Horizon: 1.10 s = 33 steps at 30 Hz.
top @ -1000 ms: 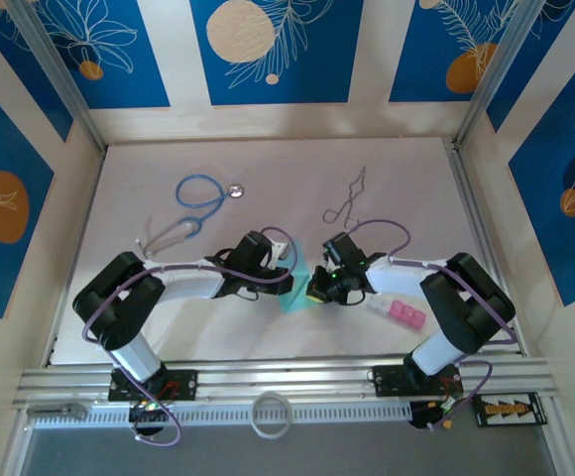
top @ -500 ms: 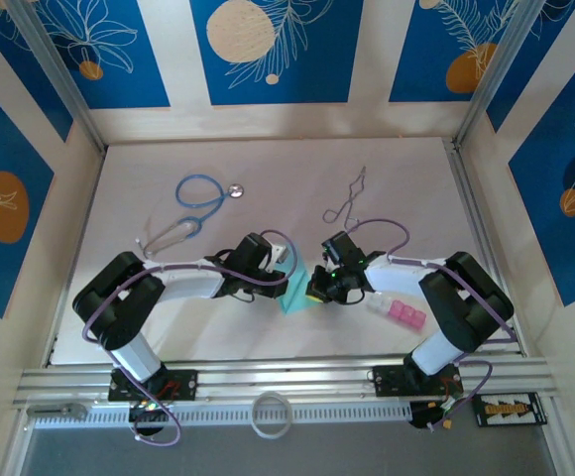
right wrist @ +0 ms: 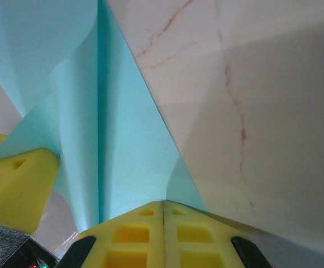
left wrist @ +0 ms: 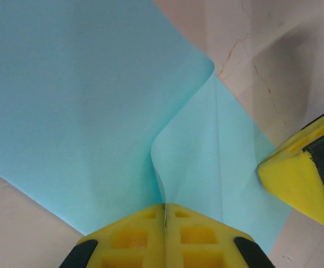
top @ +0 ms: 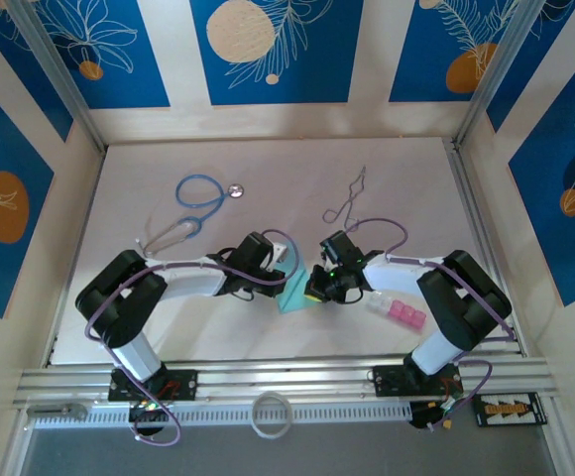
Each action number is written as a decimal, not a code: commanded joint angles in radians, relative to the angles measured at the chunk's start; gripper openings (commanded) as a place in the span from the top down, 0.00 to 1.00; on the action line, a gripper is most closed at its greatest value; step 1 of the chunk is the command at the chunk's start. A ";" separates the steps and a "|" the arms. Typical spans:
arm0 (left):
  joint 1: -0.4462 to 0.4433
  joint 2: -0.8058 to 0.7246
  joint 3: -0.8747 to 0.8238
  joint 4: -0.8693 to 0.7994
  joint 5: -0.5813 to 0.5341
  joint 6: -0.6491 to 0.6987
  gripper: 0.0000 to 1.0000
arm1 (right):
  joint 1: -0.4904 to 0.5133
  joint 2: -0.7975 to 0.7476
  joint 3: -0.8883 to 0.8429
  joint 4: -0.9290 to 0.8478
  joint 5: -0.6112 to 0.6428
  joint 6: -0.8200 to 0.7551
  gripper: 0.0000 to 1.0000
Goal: Fold a paper plane with a square sheet of paper (pick it up from the middle)
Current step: Fold the triangle a second time at the center of the table.
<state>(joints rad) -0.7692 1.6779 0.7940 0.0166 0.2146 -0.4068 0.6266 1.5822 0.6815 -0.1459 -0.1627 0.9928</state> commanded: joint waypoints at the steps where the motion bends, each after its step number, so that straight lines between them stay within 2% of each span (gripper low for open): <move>1: 0.010 0.011 0.023 -0.029 -0.022 0.037 1.00 | 0.009 0.038 -0.006 -0.063 0.028 -0.007 1.00; 33: 0.011 -0.001 0.001 0.019 -0.031 0.061 0.98 | 0.009 0.041 -0.006 -0.073 0.029 -0.007 1.00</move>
<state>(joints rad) -0.7685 1.6936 0.7975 0.0200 0.2001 -0.3637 0.6266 1.5837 0.6827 -0.1467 -0.1638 0.9928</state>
